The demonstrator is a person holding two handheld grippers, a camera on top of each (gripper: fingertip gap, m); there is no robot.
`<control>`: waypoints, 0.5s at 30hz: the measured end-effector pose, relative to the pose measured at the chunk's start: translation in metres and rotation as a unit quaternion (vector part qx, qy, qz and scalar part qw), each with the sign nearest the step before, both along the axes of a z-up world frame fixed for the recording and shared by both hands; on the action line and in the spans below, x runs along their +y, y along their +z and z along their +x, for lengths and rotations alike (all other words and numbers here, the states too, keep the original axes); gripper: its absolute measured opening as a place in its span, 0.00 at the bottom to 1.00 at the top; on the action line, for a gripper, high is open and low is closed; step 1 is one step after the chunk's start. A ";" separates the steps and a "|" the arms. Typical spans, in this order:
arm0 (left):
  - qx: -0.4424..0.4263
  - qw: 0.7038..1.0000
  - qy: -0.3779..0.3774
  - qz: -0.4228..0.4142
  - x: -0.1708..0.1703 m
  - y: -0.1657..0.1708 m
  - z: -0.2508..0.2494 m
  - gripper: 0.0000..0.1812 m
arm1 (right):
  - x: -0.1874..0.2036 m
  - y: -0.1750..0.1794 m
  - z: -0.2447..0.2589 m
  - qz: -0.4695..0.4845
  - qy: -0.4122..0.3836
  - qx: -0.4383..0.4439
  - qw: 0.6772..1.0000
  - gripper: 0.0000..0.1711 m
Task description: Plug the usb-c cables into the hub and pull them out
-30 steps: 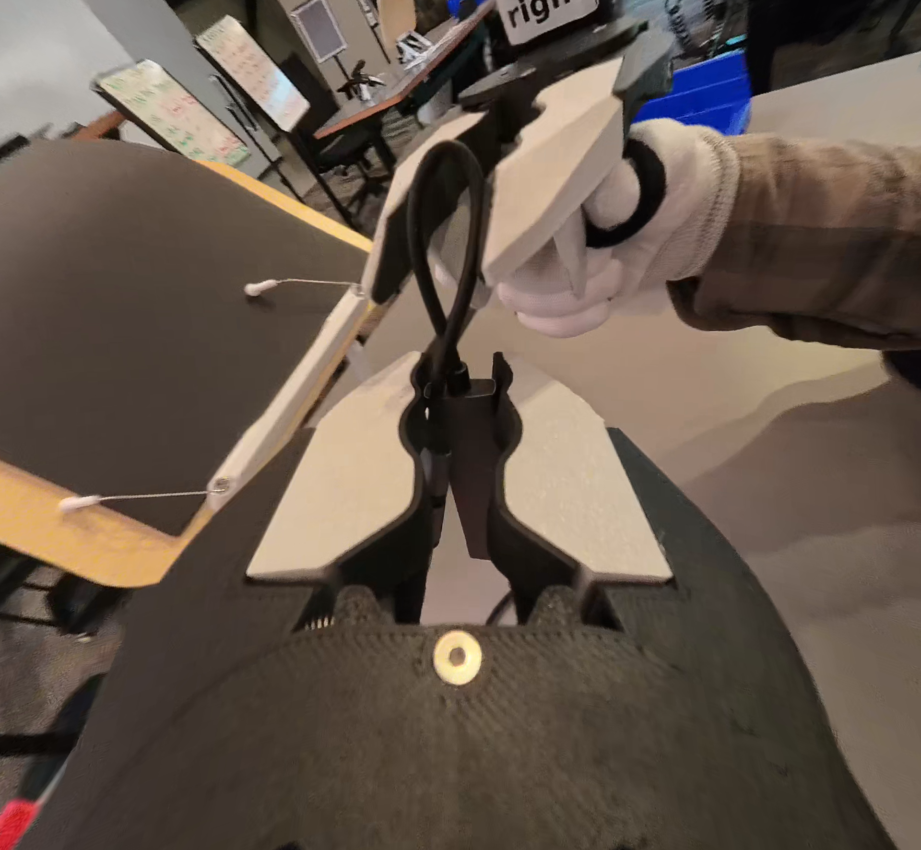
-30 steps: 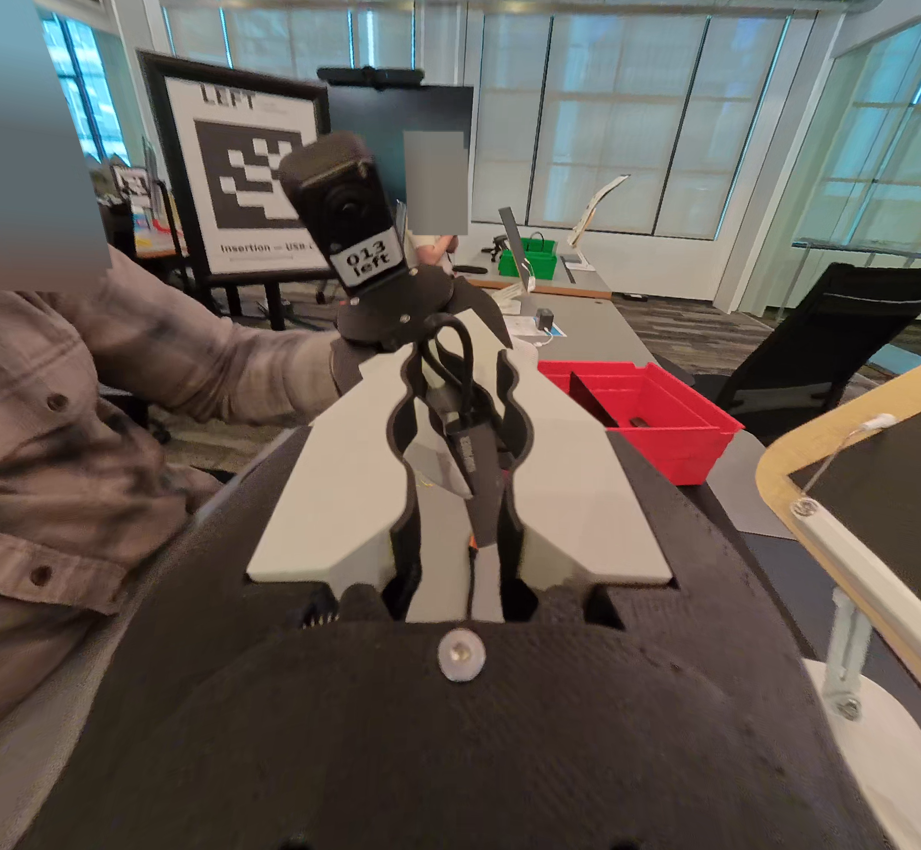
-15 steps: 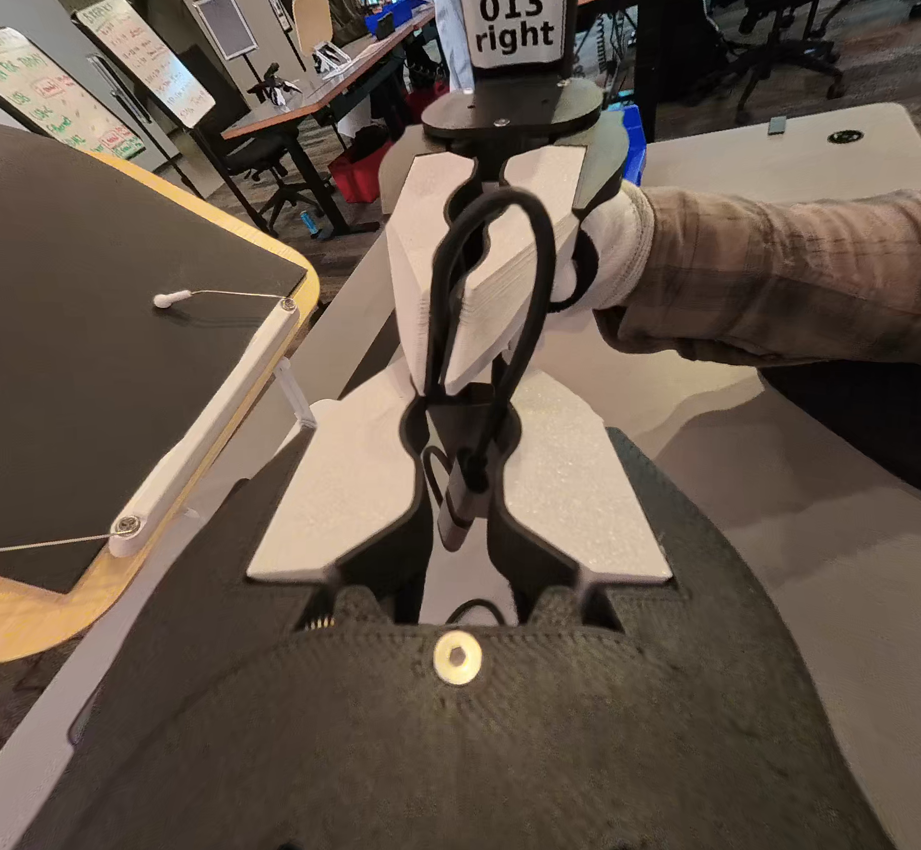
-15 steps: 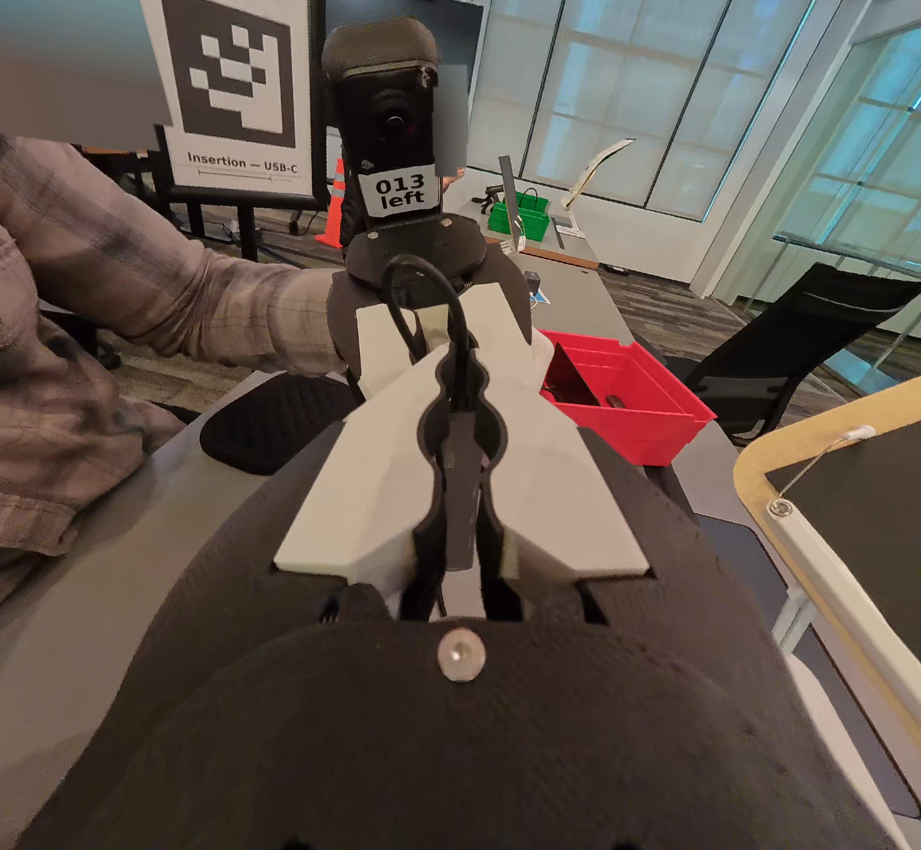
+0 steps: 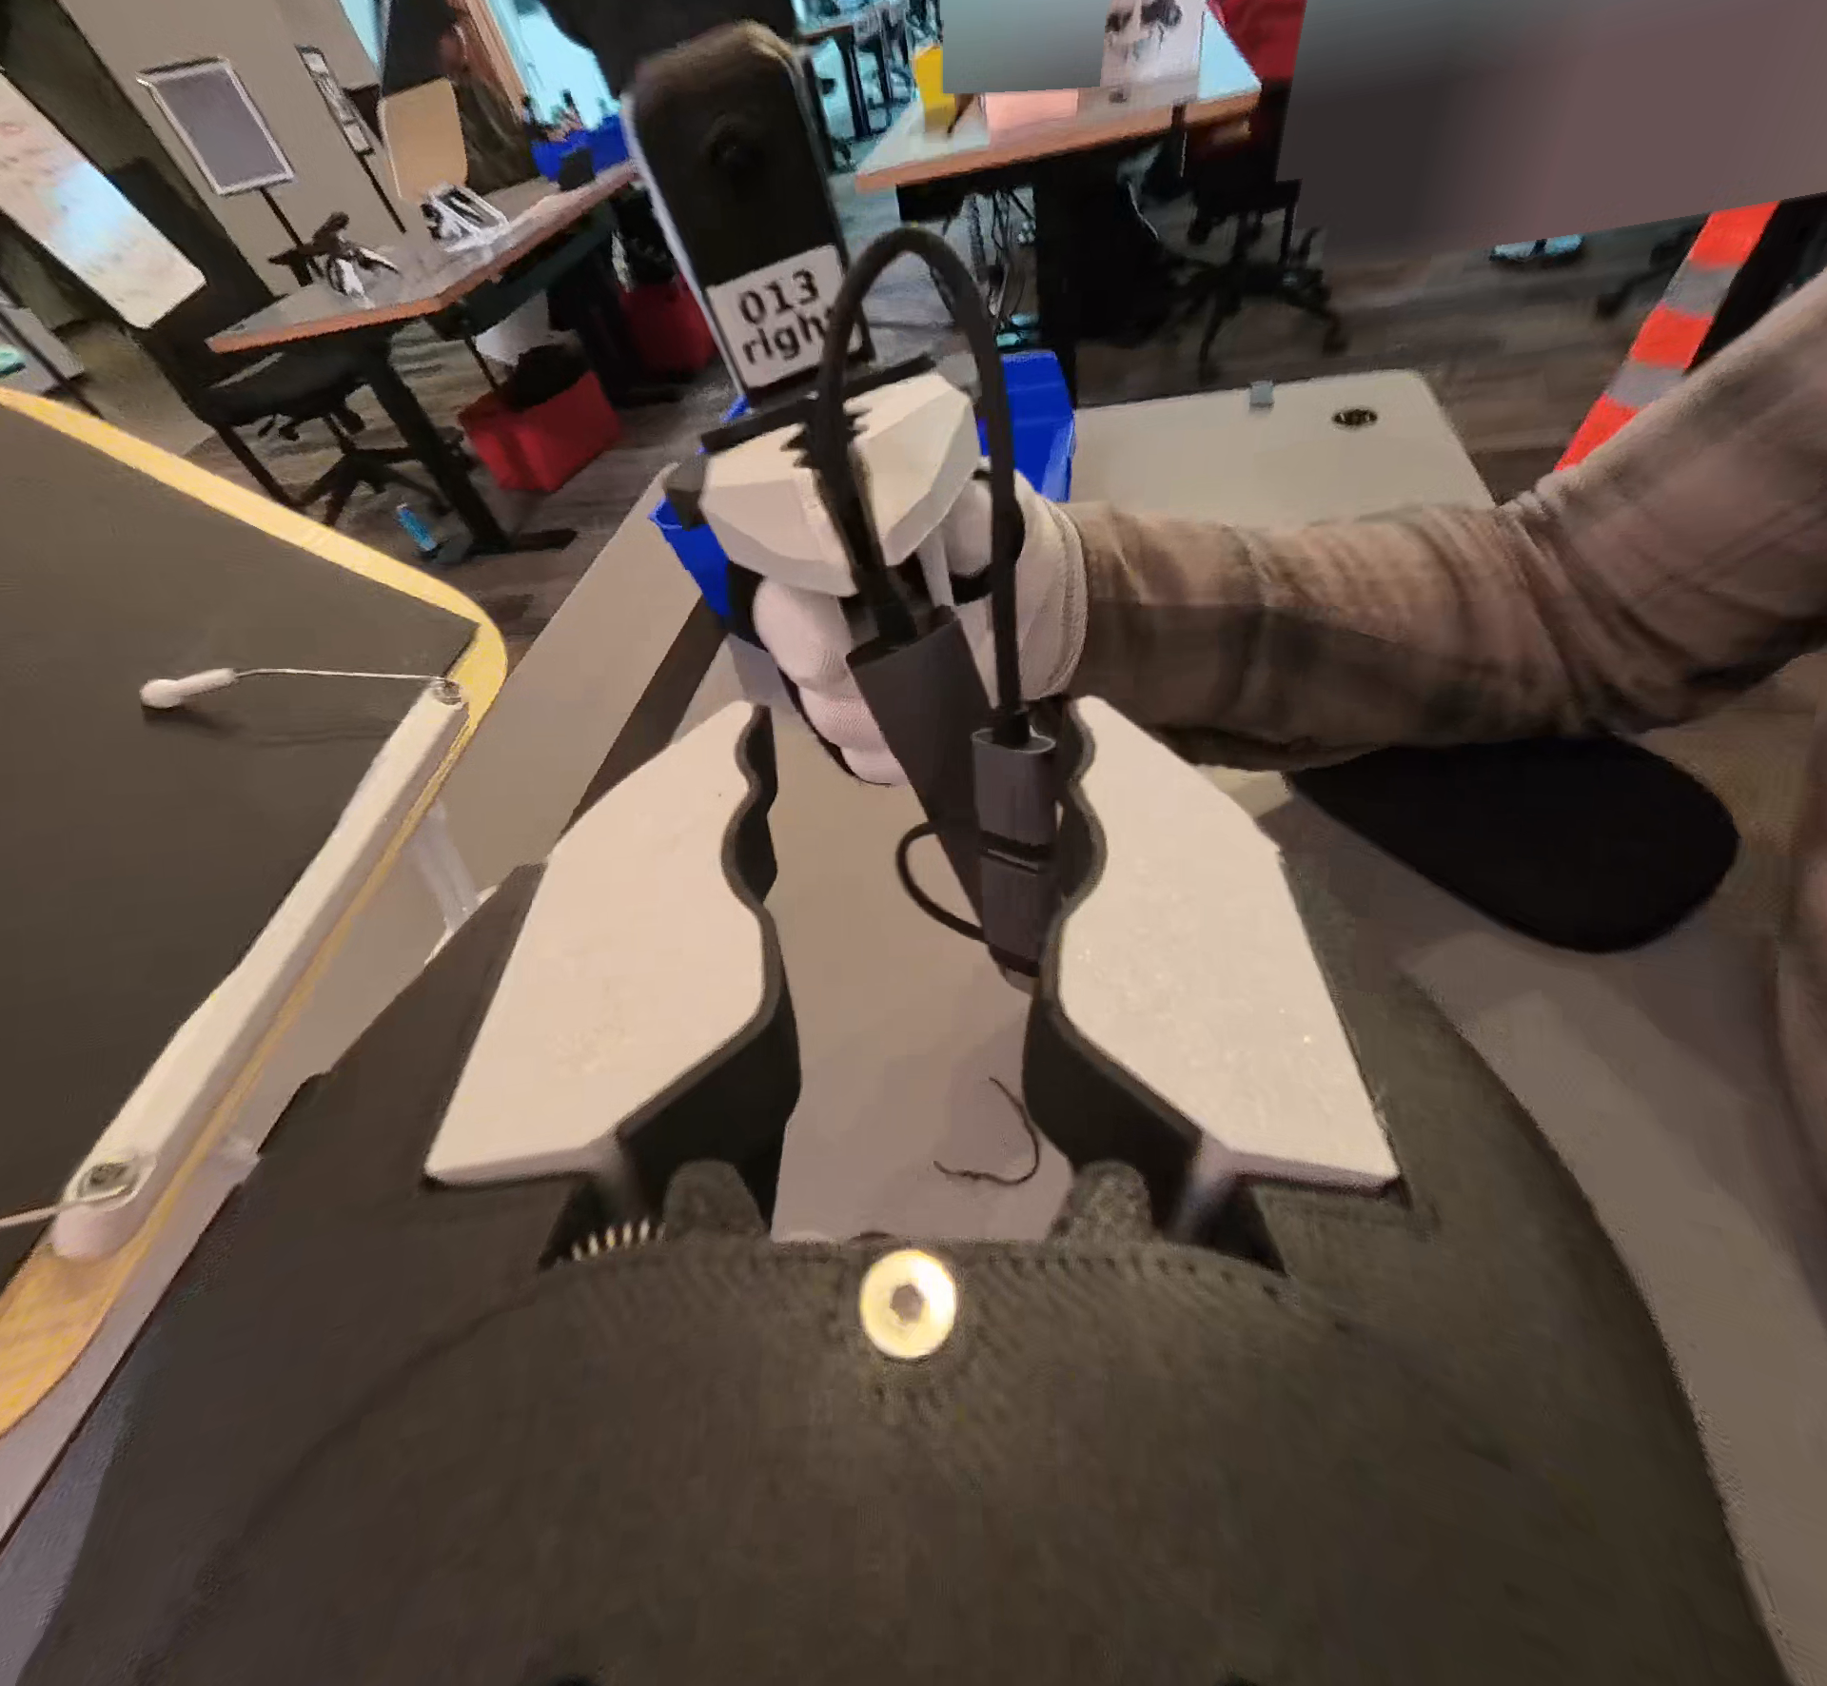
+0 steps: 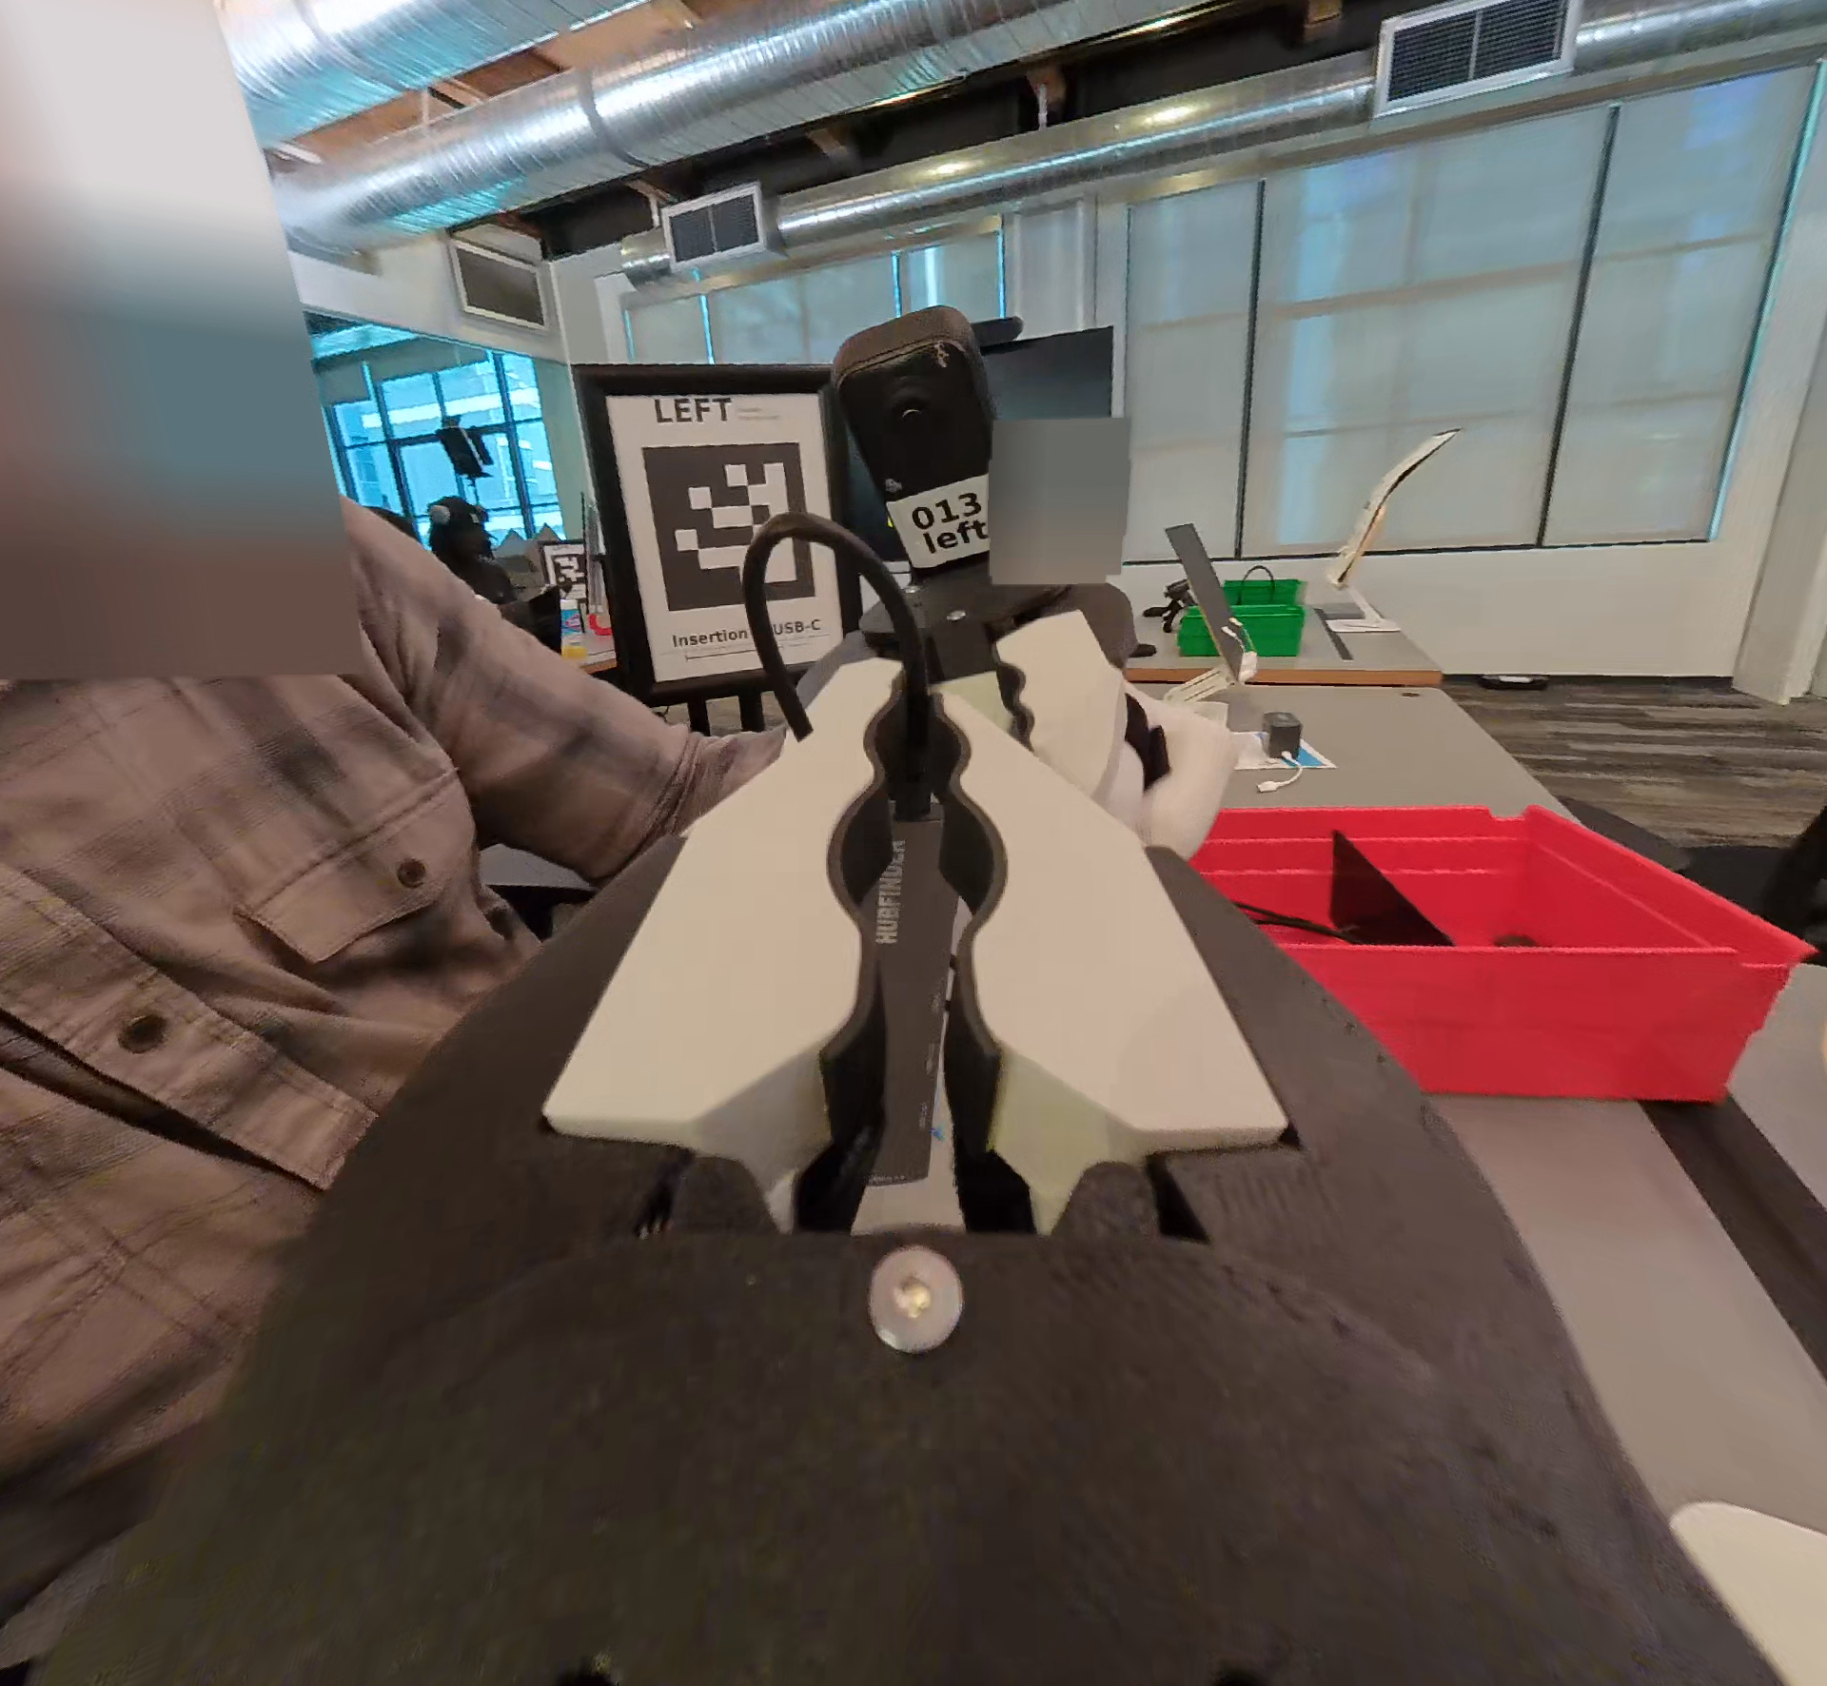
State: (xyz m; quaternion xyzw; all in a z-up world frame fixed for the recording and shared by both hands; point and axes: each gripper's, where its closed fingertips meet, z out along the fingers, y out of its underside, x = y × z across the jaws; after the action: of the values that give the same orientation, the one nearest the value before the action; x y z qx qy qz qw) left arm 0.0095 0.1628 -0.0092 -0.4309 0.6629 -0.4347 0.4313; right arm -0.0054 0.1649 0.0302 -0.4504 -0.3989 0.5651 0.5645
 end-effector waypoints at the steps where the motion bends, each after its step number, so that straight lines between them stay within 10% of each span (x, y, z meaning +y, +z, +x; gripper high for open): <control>1: 0.007 1.000 -0.011 0.004 -0.004 -0.005 0.003 0.29 | -0.001 -0.001 -0.002 -0.001 0.005 -0.003 1.000 0.00; 15: -0.067 0.990 0.119 0.046 0.018 -0.013 0.000 0.15 | 0.018 0.012 0.011 0.002 -0.069 0.036 0.997 0.00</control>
State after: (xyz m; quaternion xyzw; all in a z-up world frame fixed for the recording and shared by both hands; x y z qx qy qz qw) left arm 0.0094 0.1811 -0.0222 -0.4563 0.5958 -0.3772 0.5426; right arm 0.0055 0.1826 0.0422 -0.4554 -0.3475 0.5395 0.6171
